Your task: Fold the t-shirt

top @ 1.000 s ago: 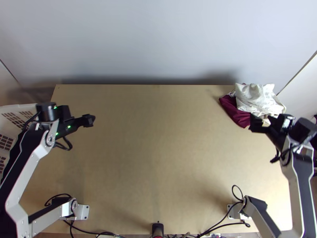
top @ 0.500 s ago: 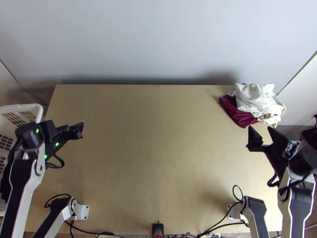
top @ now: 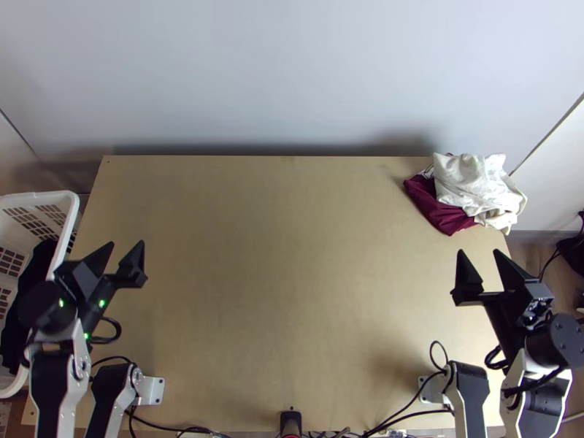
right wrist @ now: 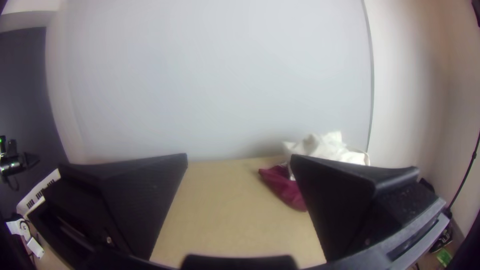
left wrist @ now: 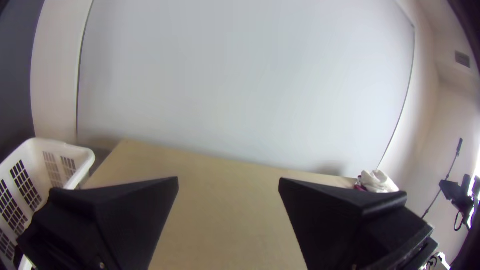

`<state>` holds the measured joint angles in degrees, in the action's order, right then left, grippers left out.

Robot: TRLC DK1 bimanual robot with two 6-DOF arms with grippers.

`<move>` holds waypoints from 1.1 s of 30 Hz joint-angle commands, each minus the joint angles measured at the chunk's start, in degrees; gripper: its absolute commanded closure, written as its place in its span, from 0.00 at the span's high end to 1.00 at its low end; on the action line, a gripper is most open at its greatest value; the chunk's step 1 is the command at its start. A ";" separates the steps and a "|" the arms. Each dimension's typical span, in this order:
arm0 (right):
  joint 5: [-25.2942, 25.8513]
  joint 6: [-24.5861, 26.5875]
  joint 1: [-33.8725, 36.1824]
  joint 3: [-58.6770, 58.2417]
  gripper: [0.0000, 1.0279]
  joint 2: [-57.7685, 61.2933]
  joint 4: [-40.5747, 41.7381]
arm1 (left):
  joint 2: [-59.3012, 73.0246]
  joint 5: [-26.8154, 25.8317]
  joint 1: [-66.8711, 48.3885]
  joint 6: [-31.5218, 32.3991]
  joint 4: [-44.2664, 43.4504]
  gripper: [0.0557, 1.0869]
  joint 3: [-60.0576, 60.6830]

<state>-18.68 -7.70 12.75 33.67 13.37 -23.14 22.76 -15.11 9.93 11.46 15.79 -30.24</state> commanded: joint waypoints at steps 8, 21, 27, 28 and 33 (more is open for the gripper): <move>0.48 -0.56 -0.36 -10.29 0.93 -10.20 9.07 | -16.08 0.79 0.35 -1.18 -6.74 0.95 10.73; 0.75 -0.82 -2.47 -21.72 0.96 -13.80 32.54 | -22.85 2.37 1.58 2.77 -19.75 0.95 20.04; 2.59 -0.03 -8.45 -26.99 0.96 -13.80 34.74 | -22.94 2.72 1.76 1.37 -30.47 0.95 24.97; 3.03 0.06 -9.06 -27.78 0.96 -13.80 34.56 | -22.94 2.72 1.93 1.02 -30.47 0.95 25.41; 3.91 0.06 -12.67 -28.13 0.96 -13.54 22.87 | -22.94 2.72 2.19 0.66 -24.32 0.95 25.58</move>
<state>-15.94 -8.03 4.93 8.23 -0.25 6.70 0.30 -12.56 11.75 12.78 -10.24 -6.85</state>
